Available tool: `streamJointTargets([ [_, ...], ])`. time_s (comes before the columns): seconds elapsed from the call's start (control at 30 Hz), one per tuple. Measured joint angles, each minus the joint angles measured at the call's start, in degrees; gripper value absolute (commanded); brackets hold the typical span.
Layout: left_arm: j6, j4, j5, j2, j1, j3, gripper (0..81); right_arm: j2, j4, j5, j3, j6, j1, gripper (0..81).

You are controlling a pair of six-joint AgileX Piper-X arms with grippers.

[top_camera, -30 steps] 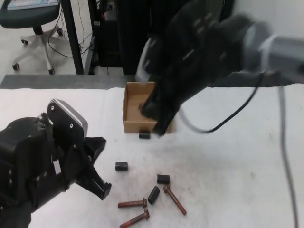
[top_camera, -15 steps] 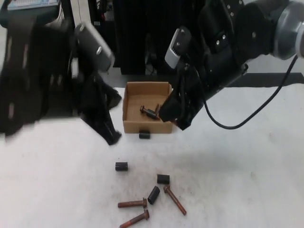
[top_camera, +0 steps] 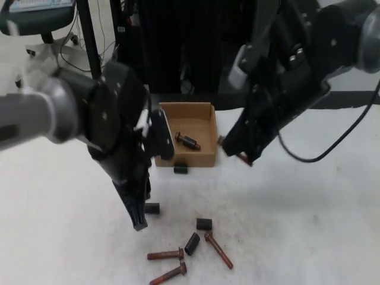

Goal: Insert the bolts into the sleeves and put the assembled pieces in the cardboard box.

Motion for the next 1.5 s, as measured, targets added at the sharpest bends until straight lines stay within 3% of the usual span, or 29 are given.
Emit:
streamJointTargets([
  [0.27,7.97,-6.36,-2.03,3.50,0.00,0.00,25.5,0.00,0.00,0.00,0.00,0.00,-3.37,0.8],
  [0.67,16.98,-1.23,6.11,3.50,0.00,0.00,25.5,0.00,0.00,-0.47,0.00,0.00,-3.37,0.8],
  [0.93,18.59,-1.09,2.65,3.50,0.00,-1.13,25.5,0.00,0.00,-3.81,0.00,0.00,-3.37,0.8],
  [1.5,18.07,1.38,2.34,6.87,0.00,-4.71,25.5,0.00,0.00,-3.87,0.00,0.00,-3.37,0.8],
])
